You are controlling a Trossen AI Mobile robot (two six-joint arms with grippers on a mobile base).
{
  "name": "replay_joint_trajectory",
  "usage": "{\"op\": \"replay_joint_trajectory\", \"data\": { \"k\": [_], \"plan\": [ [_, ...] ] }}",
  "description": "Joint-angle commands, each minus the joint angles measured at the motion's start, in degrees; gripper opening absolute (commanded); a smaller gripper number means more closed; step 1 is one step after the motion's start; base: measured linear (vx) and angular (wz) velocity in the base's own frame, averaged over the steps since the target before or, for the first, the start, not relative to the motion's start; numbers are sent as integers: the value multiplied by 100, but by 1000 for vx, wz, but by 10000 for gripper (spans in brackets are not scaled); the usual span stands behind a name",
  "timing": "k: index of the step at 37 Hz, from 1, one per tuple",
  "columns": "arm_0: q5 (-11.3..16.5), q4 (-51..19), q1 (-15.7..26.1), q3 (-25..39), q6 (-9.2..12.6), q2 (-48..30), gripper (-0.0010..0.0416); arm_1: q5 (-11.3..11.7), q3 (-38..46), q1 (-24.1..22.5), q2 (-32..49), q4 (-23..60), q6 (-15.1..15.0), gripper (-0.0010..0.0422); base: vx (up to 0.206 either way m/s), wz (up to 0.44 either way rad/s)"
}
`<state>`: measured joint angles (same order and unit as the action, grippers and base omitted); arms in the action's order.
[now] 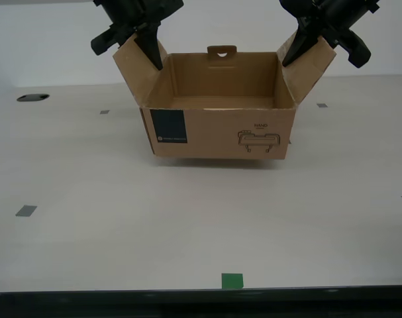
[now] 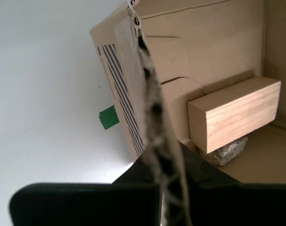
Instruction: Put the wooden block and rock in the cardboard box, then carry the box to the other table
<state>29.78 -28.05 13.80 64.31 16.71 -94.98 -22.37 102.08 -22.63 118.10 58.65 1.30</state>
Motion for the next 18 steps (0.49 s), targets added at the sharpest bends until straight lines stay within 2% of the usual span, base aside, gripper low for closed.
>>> {"op": "replay_joint_trajectory", "data": {
  "k": [1, 18],
  "plan": [
    [70, 39, 13, 11, -20, 13, -1, -81, 2, -24, -142, 31, -140, -1, 0, 0],
    [68, -210, 52, 11, -17, 13, -1, -81, -44, -35, -402, 149, -291, -1, 0, 0]
  ]
}}
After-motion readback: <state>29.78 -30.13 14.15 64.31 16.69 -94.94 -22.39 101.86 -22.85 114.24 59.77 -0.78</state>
